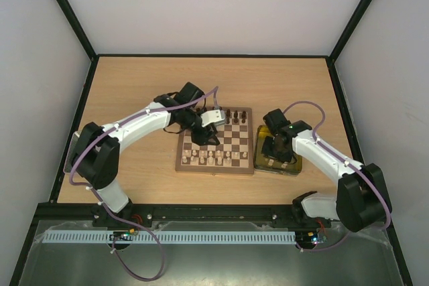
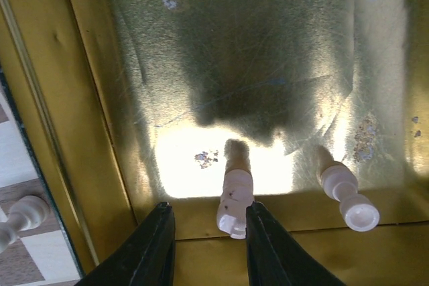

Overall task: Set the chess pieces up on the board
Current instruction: Pick up the chess piece from the storage box.

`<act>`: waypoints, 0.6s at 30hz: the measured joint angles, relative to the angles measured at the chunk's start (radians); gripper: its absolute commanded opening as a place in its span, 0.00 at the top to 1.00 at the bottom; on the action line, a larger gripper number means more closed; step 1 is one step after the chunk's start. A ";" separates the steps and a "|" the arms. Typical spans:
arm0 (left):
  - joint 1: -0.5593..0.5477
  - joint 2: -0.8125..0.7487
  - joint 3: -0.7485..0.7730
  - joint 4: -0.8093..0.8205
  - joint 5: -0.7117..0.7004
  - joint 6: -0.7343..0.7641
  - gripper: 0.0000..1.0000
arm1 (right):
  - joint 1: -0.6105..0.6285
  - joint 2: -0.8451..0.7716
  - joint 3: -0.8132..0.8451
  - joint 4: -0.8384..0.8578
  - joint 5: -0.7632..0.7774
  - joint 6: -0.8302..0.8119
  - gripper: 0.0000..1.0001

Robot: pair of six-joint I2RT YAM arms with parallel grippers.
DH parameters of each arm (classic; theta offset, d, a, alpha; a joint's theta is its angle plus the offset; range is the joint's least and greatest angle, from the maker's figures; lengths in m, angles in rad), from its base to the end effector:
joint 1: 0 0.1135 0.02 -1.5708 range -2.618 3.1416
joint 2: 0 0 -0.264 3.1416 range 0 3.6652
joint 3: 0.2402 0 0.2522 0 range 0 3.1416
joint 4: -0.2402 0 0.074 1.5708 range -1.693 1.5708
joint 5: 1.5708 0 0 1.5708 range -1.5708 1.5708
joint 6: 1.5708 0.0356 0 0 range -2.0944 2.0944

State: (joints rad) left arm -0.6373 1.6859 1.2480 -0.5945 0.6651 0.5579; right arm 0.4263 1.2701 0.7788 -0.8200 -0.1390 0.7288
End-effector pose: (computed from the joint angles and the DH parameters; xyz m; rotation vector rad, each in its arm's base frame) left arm 0.2682 -0.2259 0.2386 1.6007 1.9291 -0.8885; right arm 0.1929 0.0930 0.1974 0.4216 2.9455 0.3855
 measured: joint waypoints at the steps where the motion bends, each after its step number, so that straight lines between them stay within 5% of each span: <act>1: 0.002 0.000 0.000 0.000 0.000 0.000 0.48 | -0.001 0.000 -0.003 -0.001 0.001 -0.003 0.72; 18: 0.003 0.000 0.011 0.000 0.009 -0.001 0.47 | -0.009 0.023 -0.043 0.005 0.006 -0.015 0.71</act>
State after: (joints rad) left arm -0.6338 1.6855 1.2594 -0.5949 0.6739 0.5571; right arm 0.4171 1.2934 0.7361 -0.8146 -0.1329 0.7139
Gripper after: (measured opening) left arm 0.527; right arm 0.295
